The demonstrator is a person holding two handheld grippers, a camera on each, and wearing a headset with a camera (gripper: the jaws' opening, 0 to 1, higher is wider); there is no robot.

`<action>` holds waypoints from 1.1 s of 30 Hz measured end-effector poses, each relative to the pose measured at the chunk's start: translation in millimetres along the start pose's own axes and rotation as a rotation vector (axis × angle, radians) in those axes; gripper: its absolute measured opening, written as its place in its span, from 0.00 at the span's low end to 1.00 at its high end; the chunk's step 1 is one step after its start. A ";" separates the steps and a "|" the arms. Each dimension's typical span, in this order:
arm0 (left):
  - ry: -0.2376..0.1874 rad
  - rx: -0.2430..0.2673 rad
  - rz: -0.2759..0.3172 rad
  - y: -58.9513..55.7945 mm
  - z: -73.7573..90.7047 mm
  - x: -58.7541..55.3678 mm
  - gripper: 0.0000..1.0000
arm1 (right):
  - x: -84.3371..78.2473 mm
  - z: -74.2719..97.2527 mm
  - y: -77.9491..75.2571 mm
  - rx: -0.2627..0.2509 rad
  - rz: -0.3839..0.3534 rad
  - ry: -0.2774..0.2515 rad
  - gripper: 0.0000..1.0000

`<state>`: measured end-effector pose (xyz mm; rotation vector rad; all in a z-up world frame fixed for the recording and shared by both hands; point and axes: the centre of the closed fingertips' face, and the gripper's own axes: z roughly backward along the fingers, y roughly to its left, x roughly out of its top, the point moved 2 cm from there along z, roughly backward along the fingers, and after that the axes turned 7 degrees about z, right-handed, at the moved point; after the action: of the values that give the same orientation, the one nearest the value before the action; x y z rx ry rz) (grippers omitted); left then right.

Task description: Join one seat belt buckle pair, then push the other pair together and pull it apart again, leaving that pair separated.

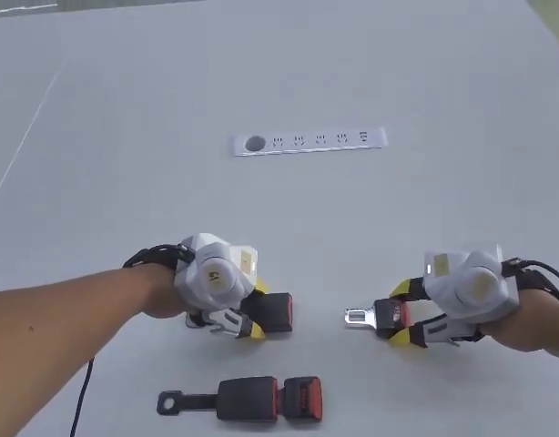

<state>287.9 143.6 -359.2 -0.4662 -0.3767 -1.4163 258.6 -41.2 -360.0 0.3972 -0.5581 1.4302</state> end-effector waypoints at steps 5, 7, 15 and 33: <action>0.000 0.000 0.001 0.1 -0.1 -0.2 0.35 | -2.3 2.8 0.3 0.001 -0.002 0.006 0.37; -0.001 0.000 0.004 0.1 -0.3 -0.6 0.35 | -3.1 3.8 1.0 0.002 -0.004 0.004 0.37; 0.004 0.003 0.011 -1.2 -0.2 0.1 0.35 | -6.1 6.7 -0.2 -0.001 -0.019 0.011 0.38; -0.168 0.141 0.413 5.3 34.2 16.1 0.95 | 11.2 46.0 -21.0 -0.369 -0.387 -0.143 0.78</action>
<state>295.9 148.2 -322.2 -0.5160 -0.4816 -0.9472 274.4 -60.9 -314.7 0.2925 -0.7976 0.9089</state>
